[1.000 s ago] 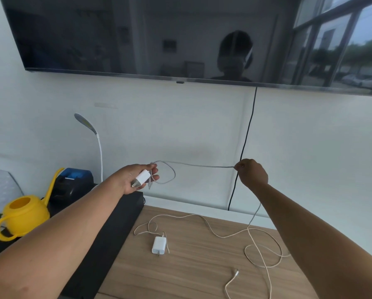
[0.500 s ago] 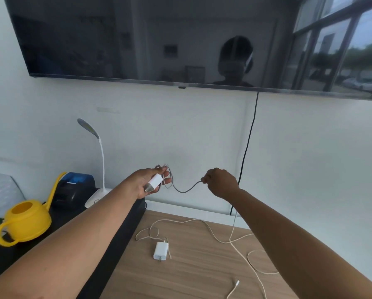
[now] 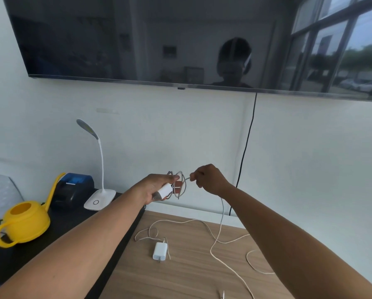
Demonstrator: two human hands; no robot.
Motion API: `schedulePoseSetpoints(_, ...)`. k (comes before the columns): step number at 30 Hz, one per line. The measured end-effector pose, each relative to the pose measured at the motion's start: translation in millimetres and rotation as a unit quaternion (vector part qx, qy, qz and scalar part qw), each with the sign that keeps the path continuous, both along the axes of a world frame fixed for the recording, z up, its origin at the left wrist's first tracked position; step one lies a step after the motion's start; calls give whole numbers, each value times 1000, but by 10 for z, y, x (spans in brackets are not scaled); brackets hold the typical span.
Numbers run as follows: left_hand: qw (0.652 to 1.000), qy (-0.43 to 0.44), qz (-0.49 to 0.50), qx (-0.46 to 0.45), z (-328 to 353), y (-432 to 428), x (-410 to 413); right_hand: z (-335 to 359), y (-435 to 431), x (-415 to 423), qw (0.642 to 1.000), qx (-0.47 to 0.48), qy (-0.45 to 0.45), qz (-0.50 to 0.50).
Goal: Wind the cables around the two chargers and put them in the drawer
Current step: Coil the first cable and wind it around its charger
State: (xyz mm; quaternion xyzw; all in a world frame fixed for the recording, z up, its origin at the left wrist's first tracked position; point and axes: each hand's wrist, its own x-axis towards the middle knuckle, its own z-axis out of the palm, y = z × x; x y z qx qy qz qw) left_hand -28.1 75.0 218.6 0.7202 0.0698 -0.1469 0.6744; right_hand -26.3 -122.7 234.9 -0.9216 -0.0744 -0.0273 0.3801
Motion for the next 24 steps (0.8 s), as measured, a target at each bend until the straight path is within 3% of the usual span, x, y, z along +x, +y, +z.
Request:
schedulePoseSetpoints(11, 996, -25, -81, 2, 62, -148, -100, 17, -42, 20, 999, 47, -19, -8)
schedulePoseSetpoints(17, 996, -15, -92, 3, 61, -106, -78, -7, -195, 94, 999, 23, -34, -28)
schedulePoseSetpoints(24, 996, 17, -65, -51, 61, 13, -4, 3, -442, 76, 992, -23, -41, -117)
